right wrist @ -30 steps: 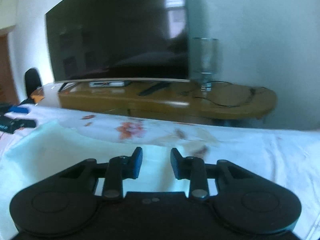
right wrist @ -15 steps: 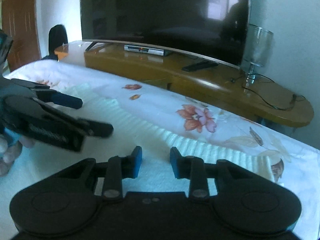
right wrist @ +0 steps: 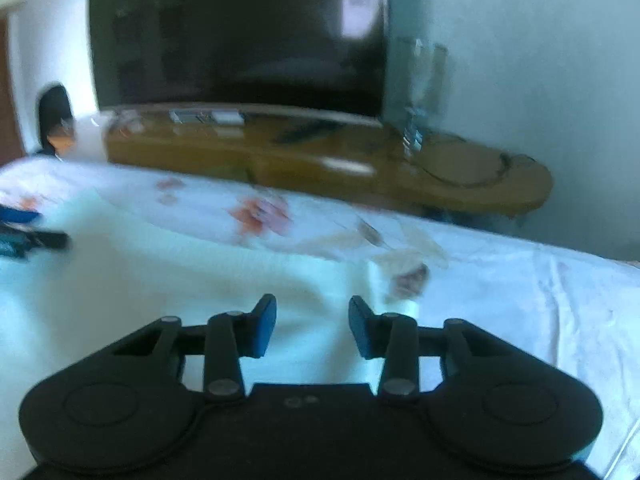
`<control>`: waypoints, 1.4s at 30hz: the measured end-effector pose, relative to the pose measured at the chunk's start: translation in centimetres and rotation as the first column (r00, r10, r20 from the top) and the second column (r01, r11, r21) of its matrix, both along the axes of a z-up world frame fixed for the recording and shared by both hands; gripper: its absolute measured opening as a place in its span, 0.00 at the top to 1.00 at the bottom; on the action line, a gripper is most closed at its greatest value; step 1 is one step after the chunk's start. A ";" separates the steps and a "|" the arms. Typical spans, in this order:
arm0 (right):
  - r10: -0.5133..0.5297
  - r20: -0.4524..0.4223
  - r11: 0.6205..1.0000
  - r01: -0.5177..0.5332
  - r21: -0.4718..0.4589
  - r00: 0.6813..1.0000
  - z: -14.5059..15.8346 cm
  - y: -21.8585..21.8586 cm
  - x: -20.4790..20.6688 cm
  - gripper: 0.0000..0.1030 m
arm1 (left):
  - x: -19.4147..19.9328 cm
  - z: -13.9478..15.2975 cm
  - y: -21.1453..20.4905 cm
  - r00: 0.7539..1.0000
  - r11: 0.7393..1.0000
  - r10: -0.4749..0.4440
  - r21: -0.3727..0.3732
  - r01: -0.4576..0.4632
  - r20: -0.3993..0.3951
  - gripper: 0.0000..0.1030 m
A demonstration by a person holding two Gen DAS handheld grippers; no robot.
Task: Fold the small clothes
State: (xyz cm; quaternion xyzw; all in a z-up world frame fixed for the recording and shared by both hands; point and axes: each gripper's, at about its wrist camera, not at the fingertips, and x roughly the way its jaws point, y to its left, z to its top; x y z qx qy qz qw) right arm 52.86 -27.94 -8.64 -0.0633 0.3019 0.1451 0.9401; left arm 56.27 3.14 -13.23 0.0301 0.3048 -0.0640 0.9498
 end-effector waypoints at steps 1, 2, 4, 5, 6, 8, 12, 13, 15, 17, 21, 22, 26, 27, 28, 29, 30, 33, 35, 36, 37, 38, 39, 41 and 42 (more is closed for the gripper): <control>0.026 0.005 1.000 -0.026 0.014 1.000 0.2 0.6 -0.9 0.61 | -0.8 0.1 -0.7 1.000 1.000 -0.025 0.018 0.025 0.007 0.11; 0.065 0.012 0.998 -0.065 0.007 0.998 0.2 1.7 -2.2 0.63 | -1.5 0.1 -1.5 0.999 0.998 -0.049 0.032 0.049 0.012 0.11; 0.139 0.033 0.990 -0.138 -0.026 0.990 -0.2 4.0 -4.2 0.63 | -2.4 0.0 -2.9 0.998 0.996 -0.069 0.050 0.068 0.015 0.11; 0.163 0.031 0.986 -0.162 -0.041 0.986 -0.5 5.2 -5.0 0.63 | -2.6 -0.3 -3.4 0.997 0.996 -0.078 0.046 0.078 0.005 0.11; 0.183 0.024 0.982 -0.181 -0.056 0.983 -0.9 6.4 -5.5 0.63 | -2.6 -0.5 -3.8 0.997 0.996 -0.079 0.044 0.080 -0.007 0.11; 0.198 0.015 0.978 -0.197 -0.065 0.980 -1.5 7.9 -5.5 0.63 | -2.7 -0.9 -4.4 0.997 0.996 -0.079 0.045 0.080 -0.026 0.11; 0.206 -0.023 0.974 -0.207 -0.092 0.978 -2.8 9.1 -5.0 0.61 | -2.8 -1.4 -3.5 0.997 0.998 -0.062 0.005 0.062 -0.035 0.11; 0.210 -0.018 0.972 -0.211 -0.101 0.977 -2.8 8.9 -5.2 0.61 | -3.2 -1.4 -3.1 0.998 0.998 -0.059 0.011 0.059 -0.033 0.11; 0.197 -0.025 0.975 -0.199 -0.104 0.980 -2.5 8.0 -5.2 0.61 | -4.2 -1.2 -2.0 0.998 0.998 -0.051 0.026 0.052 -0.030 0.11; 0.125 -0.024 0.986 -0.127 -0.104 0.992 -2.0 5.5 -5.6 0.60 | -5.1 -1.0 -0.2 0.999 0.999 -0.029 0.029 0.030 -0.032 0.11; 0.028 -0.040 0.999 -0.029 -0.027 0.999 -2.5 -0.1 -6.4 0.60 | -5.7 -1.7 1.4 0.999 0.999 -0.020 0.026 0.020 -0.033 0.11; 0.028 -0.039 0.999 -0.029 -0.030 0.999 -2.4 0.0 -6.5 0.60 | -5.7 -1.4 1.2 0.999 0.999 -0.012 0.039 0.013 -0.038 0.11; 0.034 0.006 0.998 -0.033 -0.045 0.999 -0.5 1.9 -7.5 0.62 | -8.1 0.9 0.3 1.000 0.999 -0.029 0.015 0.029 -0.001 0.11; 0.045 0.018 0.999 -0.044 -0.017 0.999 0.1 2.1 -8.4 0.59 | -9.0 1.1 -0.2 0.999 0.999 -0.042 0.003 0.042 -0.003 0.11; 0.062 0.019 0.998 -0.062 0.002 0.998 0.5 2.7 -9.5 0.59 | -9.9 1.2 -0.7 0.999 0.999 -0.053 -0.006 0.053 -0.001 0.11; 0.090 0.013 0.996 -0.090 0.006 0.996 0.4 3.7 -10.6 0.61 | -10.6 1.2 -1.2 0.998 0.998 -0.058 -0.019 0.058 -0.003 0.11; 0.115 0.008 0.993 -0.115 0.000 0.993 0.2 4.7 -11.4 0.61 | -11.5 1.1 -1.7 0.997 0.997 -0.071 -0.035 0.071 -0.009 0.11; 0.181 -0.008 0.983 -0.181 -0.020 0.984 -0.8 7.7 -14.0 0.61 | -13.3 0.0 -2.9 0.996 0.996 -0.082 -0.041 0.080 -0.041 0.11; 0.183 -0.018 0.983 -0.184 -0.028 0.983 -1.7 8.9 -14.9 0.61 | -13.9 -1.1 -3.3 0.994 0.996 -0.082 -0.046 0.079 -0.077 0.11; 0.180 -0.032 0.983 -0.180 -0.021 0.983 -2.0 9.1 -15.1 0.61 | -14.3 -1.5 -3.6 0.994 0.996 -0.085 -0.023 0.084 -0.073 0.11; 0.177 -0.050 0.984 -0.178 -0.014 0.983 -2.3 9.3 -15.1 0.61 | -14.7 -1.8 -3.9 0.995 0.997 -0.081 0.003 0.081 -0.062 0.11; 0.176 -0.067 0.984 -0.177 -0.017 0.982 -2.8 9.7 -15.0 0.60 | -14.8 -1.9 -3.9 0.996 0.997 -0.070 0.010 0.071 -0.063 0.11; 0.173 -0.072 0.984 -0.175 -0.024 0.982 -3.2 10.0 -15.0 0.59 | -14.6 -1.8 -3.6 0.995 0.998 -0.065 -0.008 0.065 -0.070 0.11; 0.154 -0.065 0.988 -0.156 -0.021 0.986 -3.2 10.1 -15.3 0.59 | -14.4 -1.7 -3.4 0.995 0.998 -0.062 -0.017 0.060 -0.077 0.11; 0.152 -0.061 0.987 -0.155 -0.033 0.986 -3.2 10.3 -15.3 0.59 | -14.5 -1.7 -3.4 0.995 0.998 -0.057 -0.018 0.056 -0.079 0.11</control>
